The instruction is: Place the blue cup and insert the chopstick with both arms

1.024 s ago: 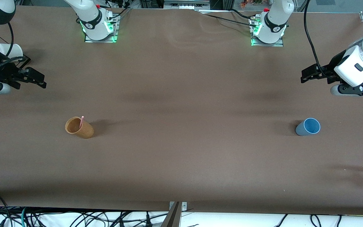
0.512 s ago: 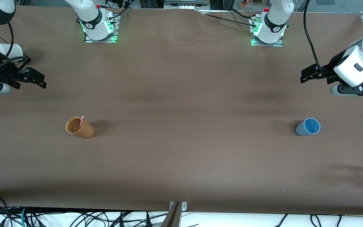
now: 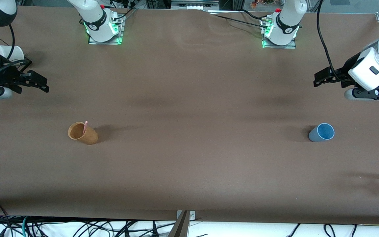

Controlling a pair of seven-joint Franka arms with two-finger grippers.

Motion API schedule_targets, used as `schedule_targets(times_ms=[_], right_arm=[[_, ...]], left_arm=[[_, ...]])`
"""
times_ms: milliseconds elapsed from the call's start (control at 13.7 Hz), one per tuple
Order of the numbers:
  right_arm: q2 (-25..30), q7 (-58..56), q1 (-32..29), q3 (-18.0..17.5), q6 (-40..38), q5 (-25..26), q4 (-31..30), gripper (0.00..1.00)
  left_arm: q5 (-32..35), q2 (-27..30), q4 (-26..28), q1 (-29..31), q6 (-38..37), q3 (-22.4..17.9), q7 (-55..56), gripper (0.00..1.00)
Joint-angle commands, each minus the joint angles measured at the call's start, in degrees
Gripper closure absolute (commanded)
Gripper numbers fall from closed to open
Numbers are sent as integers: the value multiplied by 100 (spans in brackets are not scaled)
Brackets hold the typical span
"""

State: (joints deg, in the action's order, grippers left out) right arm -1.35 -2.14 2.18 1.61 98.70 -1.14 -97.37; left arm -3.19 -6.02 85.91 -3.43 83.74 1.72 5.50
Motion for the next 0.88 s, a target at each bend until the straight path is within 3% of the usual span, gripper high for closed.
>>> schedule_targets(times_ms=[0,805], right_arm=[[-14,-67,-51,-47,18,-27,-18,0],[-181,56,-60,-55,26,-97,17,0]], left_arm=[[-103,5,13,18,64,13,-66,0],[-68,-39,13,27,125,-14,-66,0]])
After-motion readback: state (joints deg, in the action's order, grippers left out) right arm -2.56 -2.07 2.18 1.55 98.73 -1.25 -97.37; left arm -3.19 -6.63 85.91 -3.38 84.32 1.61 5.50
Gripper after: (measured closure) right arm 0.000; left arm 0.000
